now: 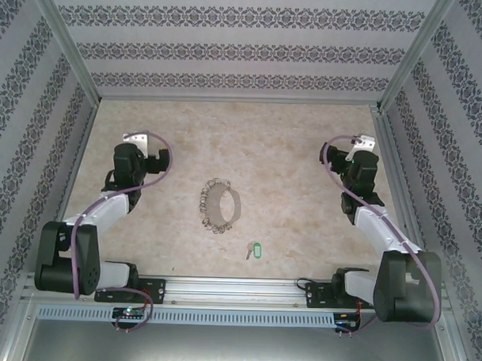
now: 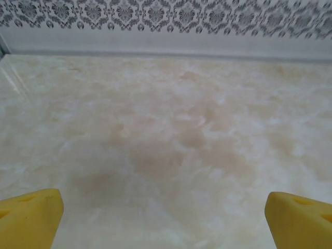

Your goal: Put the keys on the keyring

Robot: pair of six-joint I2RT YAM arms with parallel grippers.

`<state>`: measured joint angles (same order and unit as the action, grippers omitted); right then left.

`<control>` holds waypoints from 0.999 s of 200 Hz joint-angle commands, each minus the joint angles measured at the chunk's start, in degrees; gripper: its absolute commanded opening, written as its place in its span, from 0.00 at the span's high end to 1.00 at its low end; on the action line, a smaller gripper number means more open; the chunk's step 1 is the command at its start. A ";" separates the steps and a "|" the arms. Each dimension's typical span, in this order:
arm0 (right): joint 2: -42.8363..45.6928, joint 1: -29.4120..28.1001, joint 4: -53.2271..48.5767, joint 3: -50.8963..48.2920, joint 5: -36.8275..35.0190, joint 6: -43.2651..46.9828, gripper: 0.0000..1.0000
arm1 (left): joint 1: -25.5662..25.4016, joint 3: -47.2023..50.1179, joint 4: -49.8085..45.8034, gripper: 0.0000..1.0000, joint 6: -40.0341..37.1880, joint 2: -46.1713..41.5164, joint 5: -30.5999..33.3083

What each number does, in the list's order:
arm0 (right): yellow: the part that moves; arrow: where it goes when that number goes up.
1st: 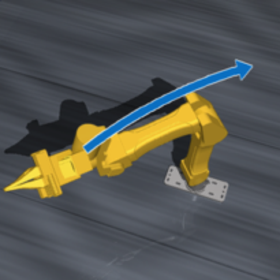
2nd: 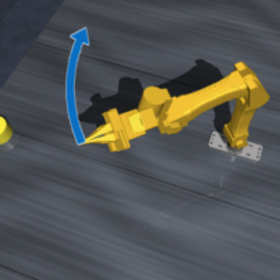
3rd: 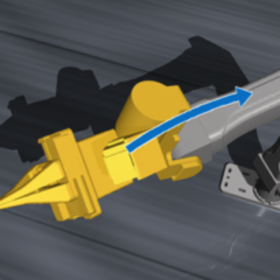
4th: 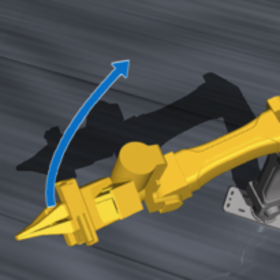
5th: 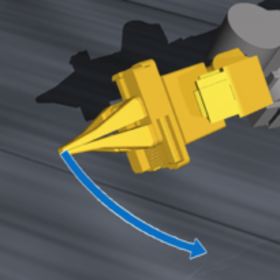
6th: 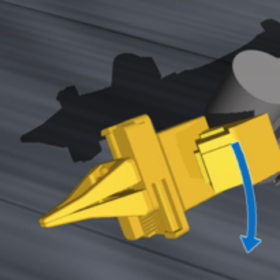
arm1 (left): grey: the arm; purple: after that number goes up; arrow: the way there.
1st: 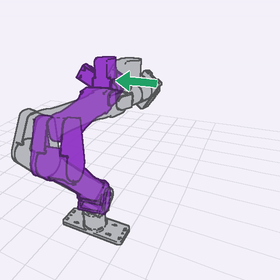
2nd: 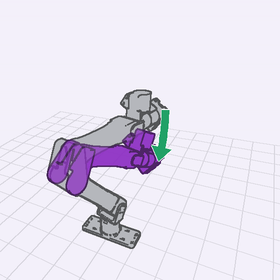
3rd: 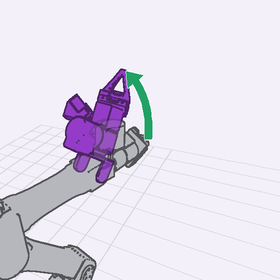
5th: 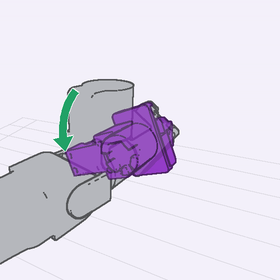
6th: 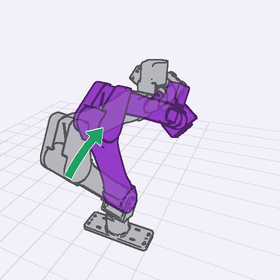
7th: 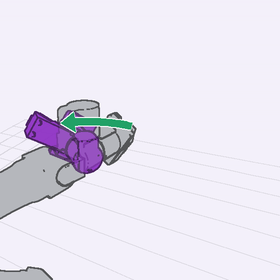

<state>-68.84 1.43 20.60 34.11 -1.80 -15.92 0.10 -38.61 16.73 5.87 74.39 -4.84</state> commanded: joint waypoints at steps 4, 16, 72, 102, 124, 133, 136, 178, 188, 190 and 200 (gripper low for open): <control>-0.12 0.39 -5.96 -0.48 10.36 -6.41 0.02 | -0.57 -7.41 -19.27 0.01 11.89 -2.41 -4.51; 0.40 0.25 -4.54 -1.76 15.38 -7.57 0.02 | -1.71 -9.29 -23.18 0.03 14.91 -2.79 -6.52; 1.24 -2.26 -7.86 -3.50 27.31 -14.33 0.11 | -12.55 -10.13 -31.46 0.15 22.11 -3.84 -14.14; 0.48 -4.87 -7.30 -5.29 27.56 -18.58 0.13 | -20.60 -11.41 -34.80 0.16 22.31 -1.59 -10.01; 0.03 -7.45 -6.51 -6.67 26.26 -20.96 0.14 | -24.98 -13.53 -36.83 0.26 21.74 1.93 -6.88; 0.10 -9.00 -6.53 -7.06 25.21 -21.17 0.14 | -26.47 -14.41 -37.27 0.29 21.92 3.60 -5.31; 0.11 -9.44 -6.61 -7.24 24.77 -21.12 0.14 | -27.03 -14.65 -37.25 0.30 21.95 4.23 -5.04; 0.74 -14.11 -6.39 -9.00 18.37 -21.41 0.14 | -33.61 -20.71 -37.81 0.46 21.26 14.68 -1.72; 0.82 -14.78 -6.41 -9.19 17.80 -21.52 0.14 | -34.97 -22.57 -38.07 0.49 20.73 17.46 -0.92; 0.77 -14.90 -6.39 -9.27 17.67 -21.56 0.14 | -35.16 -22.94 -38.17 0.50 20.64 18.01 -0.69; 0.66 -15.43 -6.33 -9.32 17.28 -21.61 0.14 | -36.24 -24.90 -38.77 0.55 20.59 20.87 0.57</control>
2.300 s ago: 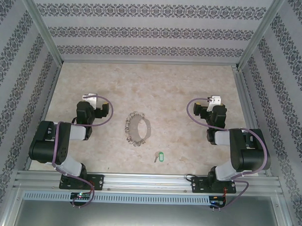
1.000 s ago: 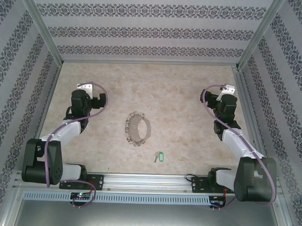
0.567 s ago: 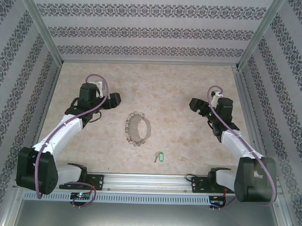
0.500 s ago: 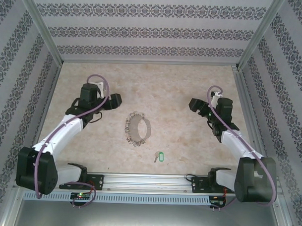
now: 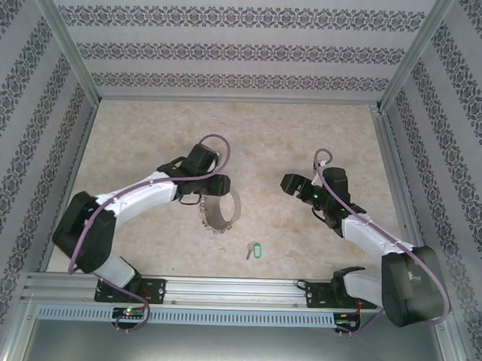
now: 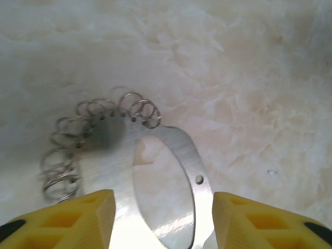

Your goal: Put the keys on the keyring

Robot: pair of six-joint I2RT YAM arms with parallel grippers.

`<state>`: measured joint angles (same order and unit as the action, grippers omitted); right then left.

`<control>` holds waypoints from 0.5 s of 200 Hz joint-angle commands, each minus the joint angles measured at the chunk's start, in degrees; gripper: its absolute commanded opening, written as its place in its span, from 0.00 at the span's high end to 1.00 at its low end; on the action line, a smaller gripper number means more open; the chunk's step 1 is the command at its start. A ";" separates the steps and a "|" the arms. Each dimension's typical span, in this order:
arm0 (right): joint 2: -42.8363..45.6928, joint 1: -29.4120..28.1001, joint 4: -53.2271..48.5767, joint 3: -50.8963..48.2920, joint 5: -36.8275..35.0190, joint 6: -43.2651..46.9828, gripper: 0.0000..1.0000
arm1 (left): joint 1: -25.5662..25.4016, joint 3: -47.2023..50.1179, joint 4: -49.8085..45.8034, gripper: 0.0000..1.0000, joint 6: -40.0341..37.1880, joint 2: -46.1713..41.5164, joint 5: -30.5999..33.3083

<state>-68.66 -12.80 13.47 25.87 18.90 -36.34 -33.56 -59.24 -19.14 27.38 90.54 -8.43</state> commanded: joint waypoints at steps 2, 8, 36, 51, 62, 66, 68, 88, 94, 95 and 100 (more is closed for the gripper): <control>0.47 -1.32 0.73 -1.08 -3.49 -1.19 0.14 | -2.79 -4.64 -3.10 0.55 -0.92 5.19 4.30; 0.38 -1.64 0.75 -1.02 -3.76 -1.11 0.14 | -3.23 -5.77 -3.47 0.58 -0.93 6.74 5.22; -0.39 -2.78 0.83 -0.79 -5.02 -0.90 0.14 | -5.21 -10.26 -4.80 0.65 -1.08 12.09 7.91; -1.01 -3.16 1.23 -0.59 -5.35 -0.88 0.14 | -6.11 -12.05 -5.42 0.68 -1.05 13.90 9.13; -1.59 -3.44 1.37 -0.33 -5.58 -0.78 0.14 | -6.72 -12.87 -5.93 0.68 -1.10 14.77 10.41; -1.77 -3.53 1.33 -0.18 -5.63 -0.69 0.14 | -6.90 -13.13 -6.11 0.69 -1.09 15.00 10.96; -1.88 -3.59 1.37 -0.15 -5.65 -0.67 0.14 | -6.99 -13.23 -6.20 0.69 -1.03 15.08 11.19; -3.03 -3.98 1.64 0.43 -5.73 -0.49 0.14 | -7.57 -13.45 -6.39 0.70 -1.00 15.62 13.24; -3.22 -4.10 1.66 0.54 -5.75 -0.49 0.14 | -7.73 -13.29 -6.48 0.70 -0.92 15.68 13.98; -3.27 -4.09 1.70 0.56 -5.73 -0.45 0.14 | -7.74 -13.28 -6.51 0.70 -0.92 15.70 14.06; -3.48 -4.12 1.76 0.67 -5.75 -0.50 0.14 | -7.79 -13.24 -6.60 0.71 -0.85 15.71 14.67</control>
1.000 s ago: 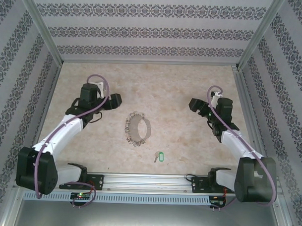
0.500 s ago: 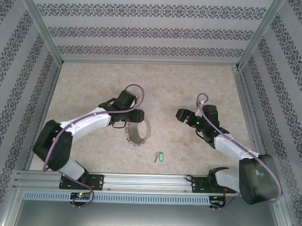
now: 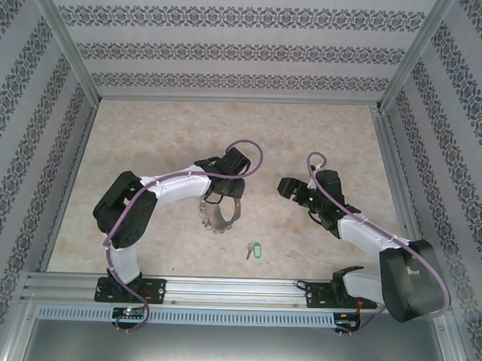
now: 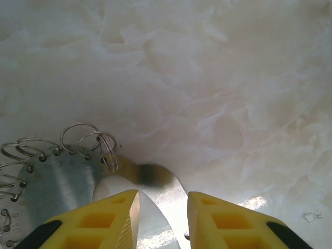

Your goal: Put the keys on the keyring

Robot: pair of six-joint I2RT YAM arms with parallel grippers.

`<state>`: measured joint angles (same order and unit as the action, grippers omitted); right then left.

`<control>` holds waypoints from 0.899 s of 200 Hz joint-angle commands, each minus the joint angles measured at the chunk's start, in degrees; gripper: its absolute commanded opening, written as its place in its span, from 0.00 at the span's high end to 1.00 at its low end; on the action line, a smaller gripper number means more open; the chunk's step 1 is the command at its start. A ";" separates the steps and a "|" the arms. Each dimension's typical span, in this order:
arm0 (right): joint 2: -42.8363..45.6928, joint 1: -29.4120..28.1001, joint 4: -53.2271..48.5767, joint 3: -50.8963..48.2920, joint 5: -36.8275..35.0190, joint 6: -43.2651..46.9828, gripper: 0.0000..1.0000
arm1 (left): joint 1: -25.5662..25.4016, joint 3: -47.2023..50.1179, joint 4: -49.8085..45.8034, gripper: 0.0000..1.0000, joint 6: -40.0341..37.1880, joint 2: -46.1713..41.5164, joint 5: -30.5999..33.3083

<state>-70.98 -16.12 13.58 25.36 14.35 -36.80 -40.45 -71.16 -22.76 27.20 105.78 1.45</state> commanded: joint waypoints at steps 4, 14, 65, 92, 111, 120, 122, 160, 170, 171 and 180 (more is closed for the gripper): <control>-1.33 -0.89 1.75 1.18 -1.22 0.05 0.13 | -0.96 -1.24 -3.00 0.71 -0.58 0.41 5.21; -1.60 -0.93 1.88 1.35 -1.32 0.06 0.14 | -1.10 -0.95 -3.25 0.71 -0.42 0.14 6.31; -2.46 -1.35 2.21 1.86 -1.43 0.06 0.13 | -1.39 0.05 -2.88 0.72 -0.74 -0.14 9.19; -2.98 -1.29 2.48 1.89 -1.68 0.01 0.13 | -1.40 -0.56 -2.81 0.75 -1.01 0.96 8.93; -3.02 -1.39 2.50 1.80 -1.72 0.06 0.13 | -1.41 -0.63 -2.51 0.76 -1.09 1.56 9.05; -2.89 -1.37 2.50 1.84 -1.78 0.06 0.13 | -1.39 -0.57 -2.37 0.76 -1.08 1.79 9.02; -2.84 -1.37 2.48 1.81 -1.78 0.06 0.13 | -1.39 -0.61 -2.28 0.76 -1.09 1.84 8.97; -2.76 -1.37 2.33 2.03 -2.22 0.32 0.13 | -1.39 -1.02 -1.93 0.76 -1.44 3.16 9.01; -2.89 -1.38 2.39 2.04 -2.29 0.37 0.13 | -1.39 -1.21 -1.93 0.76 -1.60 3.50 9.01; -2.91 -1.38 2.36 2.05 -2.30 0.39 0.13 | -1.39 -1.19 -1.93 0.76 -1.61 3.53 9.01; -3.01 -1.38 2.34 2.06 -2.25 0.32 0.13 | -1.39 -1.18 -1.88 0.76 -1.67 3.76 9.03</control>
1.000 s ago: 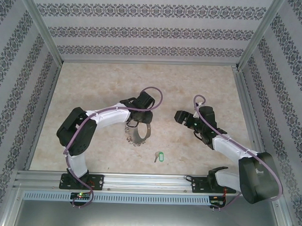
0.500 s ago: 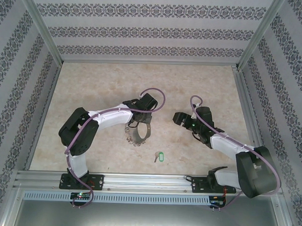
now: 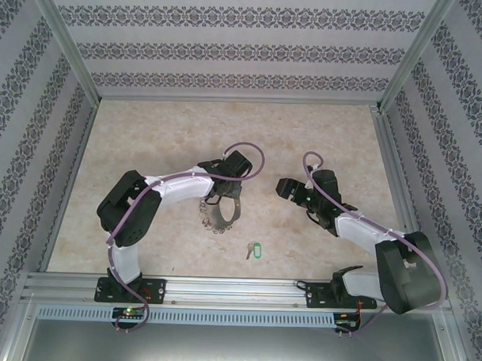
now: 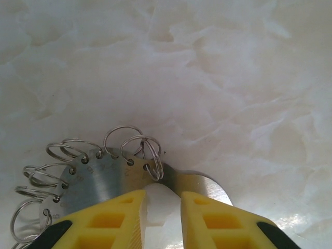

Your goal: Put the keys on the keyring

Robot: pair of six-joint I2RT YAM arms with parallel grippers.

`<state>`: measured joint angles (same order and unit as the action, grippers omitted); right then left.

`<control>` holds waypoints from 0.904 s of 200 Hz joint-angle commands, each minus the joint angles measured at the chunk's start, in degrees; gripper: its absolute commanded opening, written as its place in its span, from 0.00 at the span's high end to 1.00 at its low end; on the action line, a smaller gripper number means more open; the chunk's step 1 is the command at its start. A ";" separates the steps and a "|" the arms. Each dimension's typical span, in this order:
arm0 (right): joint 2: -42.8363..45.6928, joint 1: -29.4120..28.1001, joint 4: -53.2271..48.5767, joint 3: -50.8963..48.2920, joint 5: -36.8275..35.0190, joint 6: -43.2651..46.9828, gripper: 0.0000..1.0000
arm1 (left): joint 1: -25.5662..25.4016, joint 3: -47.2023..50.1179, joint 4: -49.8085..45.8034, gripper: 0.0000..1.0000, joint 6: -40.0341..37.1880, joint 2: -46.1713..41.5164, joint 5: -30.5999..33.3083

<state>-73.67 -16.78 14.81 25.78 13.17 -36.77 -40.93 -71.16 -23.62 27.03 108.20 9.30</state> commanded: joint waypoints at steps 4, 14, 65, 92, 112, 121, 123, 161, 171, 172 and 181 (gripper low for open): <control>-0.33 -0.72 1.16 1.67 -1.09 0.28 0.13 | -0.90 -1.18 -1.00 0.76 -1.46 1.39 1.22; -0.42 -0.73 1.27 1.80 -1.13 0.29 0.13 | -0.93 -1.18 -0.91 0.76 -1.57 1.51 1.29; -0.79 -0.72 1.41 2.03 -0.86 0.29 0.13 | -0.91 -1.43 -0.47 0.75 -2.66 2.17 2.22; -0.95 -0.76 1.59 2.08 -0.82 0.30 0.13 | -0.91 -2.14 -0.39 0.74 -3.24 2.92 2.41; -1.12 -0.87 1.71 2.13 -0.79 0.30 0.13 | -0.91 -2.82 -0.33 0.74 -3.65 3.65 2.56; -1.21 -0.84 1.75 2.09 -0.84 0.30 0.13 | -0.95 -3.02 -0.30 0.74 -3.86 3.93 2.70; -1.21 -0.83 1.75 2.15 -0.79 0.32 0.13 | -0.92 -3.09 -0.25 0.74 -3.90 3.94 2.66; -1.96 -0.80 2.10 2.17 -0.51 0.43 0.13 | -0.86 -3.97 -0.02 0.74 -4.52 4.98 3.13; -2.09 -0.83 2.18 2.13 -0.49 0.44 0.13 | -0.82 -4.03 -0.19 0.74 -4.61 5.09 3.34; -2.05 -0.82 2.21 2.15 -0.50 0.46 0.13 | -0.82 -4.10 -0.20 0.74 -4.66 5.13 3.35; -2.09 -0.87 2.20 2.15 -0.43 0.48 0.13 | -0.82 -4.08 -0.20 0.74 -4.76 5.22 3.51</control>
<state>-75.29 -16.80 15.70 26.52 12.88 -36.75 -41.01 -73.76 -23.57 23.92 112.36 11.05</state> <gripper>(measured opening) 0.868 0.260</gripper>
